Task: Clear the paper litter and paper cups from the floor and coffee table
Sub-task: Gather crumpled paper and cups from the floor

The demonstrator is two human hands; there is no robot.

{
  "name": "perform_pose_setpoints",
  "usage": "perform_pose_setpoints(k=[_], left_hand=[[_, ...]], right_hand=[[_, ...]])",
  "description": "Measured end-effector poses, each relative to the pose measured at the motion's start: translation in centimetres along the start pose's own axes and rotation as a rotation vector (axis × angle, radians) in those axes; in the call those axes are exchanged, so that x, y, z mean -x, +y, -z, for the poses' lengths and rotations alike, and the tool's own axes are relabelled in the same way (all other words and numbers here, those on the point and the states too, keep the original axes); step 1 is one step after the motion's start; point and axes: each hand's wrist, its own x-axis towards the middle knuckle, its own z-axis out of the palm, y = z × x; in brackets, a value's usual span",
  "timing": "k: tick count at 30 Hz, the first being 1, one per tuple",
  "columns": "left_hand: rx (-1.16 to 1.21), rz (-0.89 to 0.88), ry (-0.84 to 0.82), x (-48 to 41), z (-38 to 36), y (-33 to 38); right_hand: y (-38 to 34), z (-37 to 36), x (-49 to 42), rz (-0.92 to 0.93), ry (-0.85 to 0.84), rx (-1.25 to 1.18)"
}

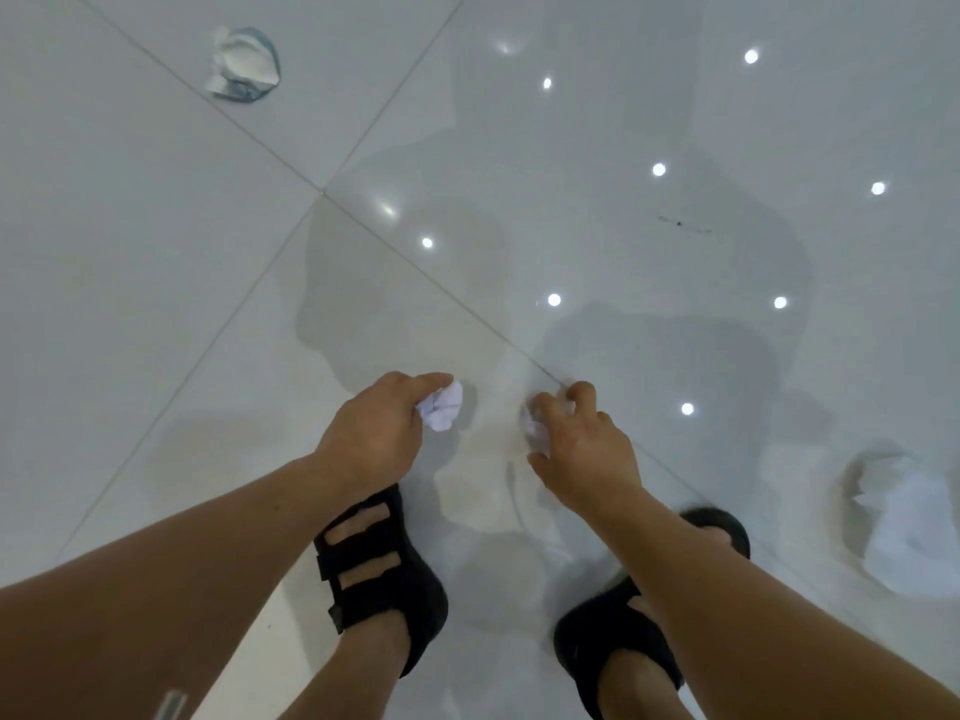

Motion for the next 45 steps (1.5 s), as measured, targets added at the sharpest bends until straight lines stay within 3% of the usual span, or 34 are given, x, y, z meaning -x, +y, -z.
perform_pose_setpoints(k=[5, 11, 17, 22, 31, 38, 45], left_hand=[[-0.004, -0.031, 0.053, 0.0, 0.4, -0.7], [0.043, -0.014, 0.171, 4.8, 5.4, 4.1], [0.089, -0.037, 0.275, 14.7, 13.7, 9.0], [0.079, 0.023, 0.343, 24.6, 20.1, 10.4], [0.283, 0.114, 0.667, 43.9, 26.0, 13.2], [0.462, 0.302, 0.862, 58.9, 24.8, 10.8], [0.647, 0.458, 1.012, 69.9, 22.2, 2.8]], right_hand=[[-0.8, 1.4, -0.7, 0.012, 0.018, -0.025], [-3.7, 11.1, 3.3, 0.106, 0.087, -0.071], [-9.4, 24.0, 9.5, 0.157, 0.145, -0.009], [-17.0, 33.3, 16.0, 0.309, 0.153, 0.06], [-30.4, 45.2, 28.3, 0.629, 0.121, 0.184], [-38.5, 49.0, 37.3, 0.857, 0.114, 0.363], [-49.8, 45.3, 44.1, 1.067, 0.065, 0.519]])
